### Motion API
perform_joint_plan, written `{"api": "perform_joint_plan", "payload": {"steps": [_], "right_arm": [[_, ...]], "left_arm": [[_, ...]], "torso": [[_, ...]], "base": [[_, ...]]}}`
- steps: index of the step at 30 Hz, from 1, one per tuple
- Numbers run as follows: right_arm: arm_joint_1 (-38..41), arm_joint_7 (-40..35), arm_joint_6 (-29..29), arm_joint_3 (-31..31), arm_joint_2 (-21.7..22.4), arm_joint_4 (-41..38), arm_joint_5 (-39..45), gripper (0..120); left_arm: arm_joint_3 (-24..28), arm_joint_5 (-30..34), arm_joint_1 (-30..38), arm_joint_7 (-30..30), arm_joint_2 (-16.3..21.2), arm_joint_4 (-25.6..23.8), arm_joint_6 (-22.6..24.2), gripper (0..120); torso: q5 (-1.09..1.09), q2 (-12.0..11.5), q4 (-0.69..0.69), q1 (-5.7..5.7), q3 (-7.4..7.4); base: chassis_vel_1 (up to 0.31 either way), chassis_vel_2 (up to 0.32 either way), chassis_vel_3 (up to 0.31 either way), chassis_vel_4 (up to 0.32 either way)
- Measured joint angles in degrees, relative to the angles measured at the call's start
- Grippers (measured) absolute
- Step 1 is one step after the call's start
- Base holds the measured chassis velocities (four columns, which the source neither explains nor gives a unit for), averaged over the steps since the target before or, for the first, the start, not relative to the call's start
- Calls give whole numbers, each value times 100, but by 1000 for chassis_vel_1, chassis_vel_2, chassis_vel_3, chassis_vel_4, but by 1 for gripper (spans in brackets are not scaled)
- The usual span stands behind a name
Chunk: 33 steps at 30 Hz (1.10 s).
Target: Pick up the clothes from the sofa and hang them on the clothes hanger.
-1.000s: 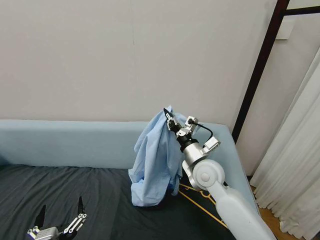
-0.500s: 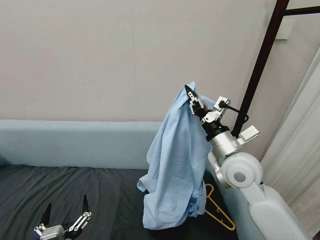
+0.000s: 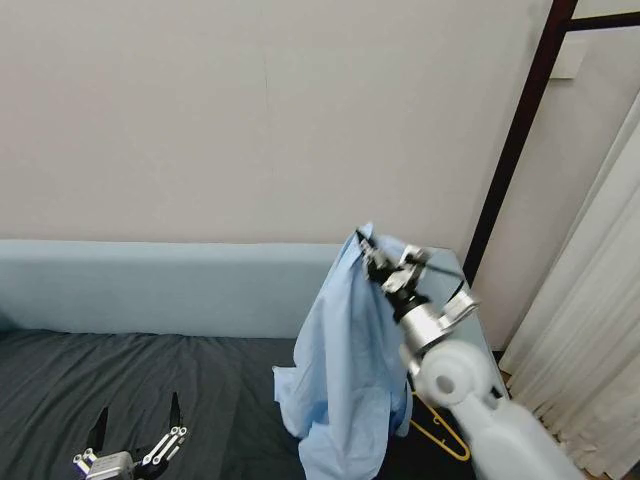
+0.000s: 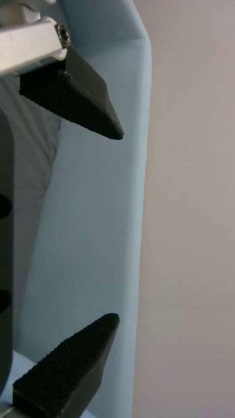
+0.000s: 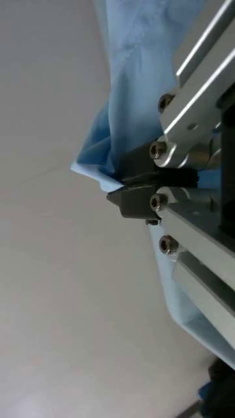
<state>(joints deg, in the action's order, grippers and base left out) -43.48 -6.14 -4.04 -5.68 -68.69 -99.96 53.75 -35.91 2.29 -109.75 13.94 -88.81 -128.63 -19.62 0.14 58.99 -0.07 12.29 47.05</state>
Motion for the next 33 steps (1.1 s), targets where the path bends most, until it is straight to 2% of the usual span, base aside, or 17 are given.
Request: {"api": "perform_joint_plan", "payload": {"steps": [2,3,6,12,13,15,18,19,22,25,26,29,30,31,33], "right_arm": [[71,97,-112,-269,-287,411,-109,0],[71,97,-112,-269,-287,411,-109,0],[353,286,-297,-643,-894,1214,-209,0],[629,401,-470,-814,-1348,1864,-312,0],[719,406,-513,-852,-1499,2095,-332,0],[930,438,-628,-929,-1874,2648,-423,0],[1079,465,-727,-947,-2110,3118,-557,0],[1161,445,-774,-974,-2269,3493,-654,0],[1212,298,-800,-1080,-2367,3860,-759,0],[1022,-93,-518,-1389,-2318,3811,-864,14],[1022,-93,-518,-1389,-2318,3811,-864,14],[640,-367,-191,-1791,-2073,3156,-646,26],[488,-348,-156,-1938,-1932,2870,-685,31],[488,-348,-156,-1938,-1932,2870,-685,31],[322,-244,-75,-2087,-1692,2496,-705,42]], "left_arm": [[-39,4,-26,-1,-1,3,-1,100],[-39,4,-26,-1,-1,3,-1,100],[-134,23,-51,8,-1,23,-9,100],[-205,40,-72,21,5,55,-24,100],[-225,44,-84,26,13,66,-31,100],[-267,47,-100,28,35,92,-45,100],[-289,47,-97,30,44,112,-47,100],[-297,46,-85,30,41,118,-47,100],[-299,36,-65,37,20,125,-47,100],[-257,7,-56,31,-31,182,-54,100],[-257,7,-56,31,-31,182,-54,100],[-249,-24,-81,30,-46,229,-109,100],[-246,-29,-88,33,-45,229,-123,100],[-246,-29,-88,33,-45,229,-123,100],[-229,-34,-92,44,-37,230,-143,100]], "torso": [[1,0,1,0,0],[1,0,1,0,0],[-1,0,1,0,0],[-4,1,2,0,-1],[-3,0,-1,0,0],[-2,0,1,0,0],[-2,1,2,0,0],[-2,0,0,0,0],[-2,0,0,0,0],[-2,0,-3,0,0],[-2,0,-3,0,0],[0,0,-1,0,-1],[1,0,0,0,-1],[1,0,0,0,-1],[1,0,-1,0,-1]], "base": [[0,0,0,0],[0,0,0,0],[0,0,0,0],[0,0,0,0],[0,0,0,0],[0,0,0,0],[0,0,0,0],[0,0,0,0],[0,0,0,0],[0,0,0,0],[0,0,0,0],[0,0,0,0],[0,0,0,0],[0,0,0,0],[0,0,0,0]]}}
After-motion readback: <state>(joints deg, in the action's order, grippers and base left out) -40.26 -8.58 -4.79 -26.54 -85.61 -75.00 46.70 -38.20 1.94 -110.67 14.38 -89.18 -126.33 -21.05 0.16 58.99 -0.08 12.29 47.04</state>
